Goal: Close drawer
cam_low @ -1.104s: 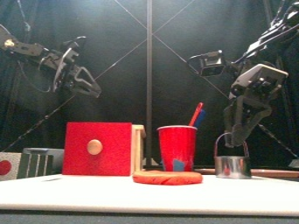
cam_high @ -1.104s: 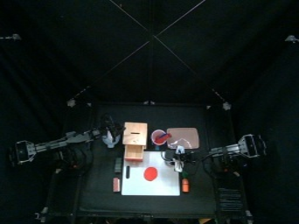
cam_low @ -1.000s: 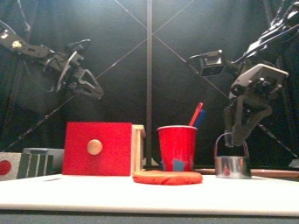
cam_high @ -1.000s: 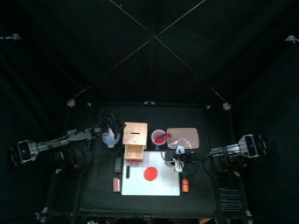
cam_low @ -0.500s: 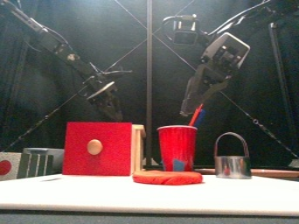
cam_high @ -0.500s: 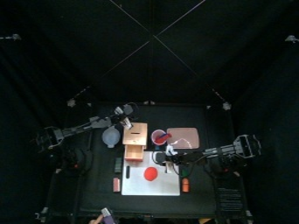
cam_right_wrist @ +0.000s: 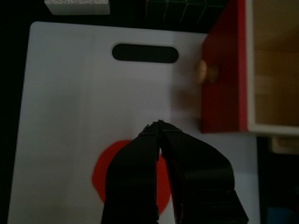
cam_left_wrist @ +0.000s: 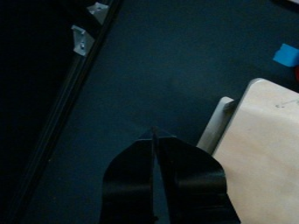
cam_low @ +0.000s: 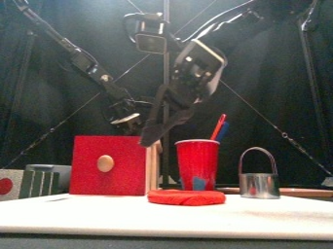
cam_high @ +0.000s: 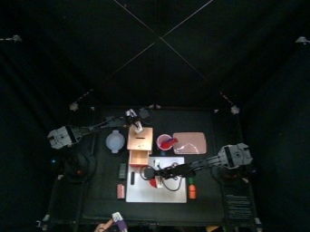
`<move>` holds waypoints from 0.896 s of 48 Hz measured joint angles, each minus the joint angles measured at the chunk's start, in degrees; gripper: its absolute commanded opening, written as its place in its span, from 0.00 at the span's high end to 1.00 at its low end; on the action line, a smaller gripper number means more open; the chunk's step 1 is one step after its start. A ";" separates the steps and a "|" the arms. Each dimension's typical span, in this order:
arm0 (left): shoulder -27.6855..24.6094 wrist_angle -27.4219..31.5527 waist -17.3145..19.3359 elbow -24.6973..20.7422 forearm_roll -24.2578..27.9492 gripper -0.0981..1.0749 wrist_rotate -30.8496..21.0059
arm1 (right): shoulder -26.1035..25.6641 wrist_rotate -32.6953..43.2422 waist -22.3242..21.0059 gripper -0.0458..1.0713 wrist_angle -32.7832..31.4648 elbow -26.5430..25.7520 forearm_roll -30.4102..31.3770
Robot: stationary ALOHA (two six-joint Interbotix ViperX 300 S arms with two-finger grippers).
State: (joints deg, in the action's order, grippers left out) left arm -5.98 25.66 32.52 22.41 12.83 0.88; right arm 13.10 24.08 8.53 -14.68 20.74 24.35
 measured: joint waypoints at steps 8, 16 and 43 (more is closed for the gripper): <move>-1.05 1.41 0.00 -0.35 -8.17 0.56 7.91 | 5.89 -0.35 -0.26 0.61 0.26 -6.77 0.00; -1.49 1.41 0.70 -0.44 -14.33 0.56 12.83 | 9.93 -0.44 -1.14 0.61 0.26 -11.07 0.35; -2.72 -0.53 0.97 -0.09 -15.56 0.56 13.36 | 11.95 -0.26 -8.17 0.61 -4.75 -13.89 5.27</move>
State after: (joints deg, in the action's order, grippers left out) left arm -8.70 25.14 33.49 22.32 -2.72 14.24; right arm 25.05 23.82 0.35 -19.42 6.86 29.62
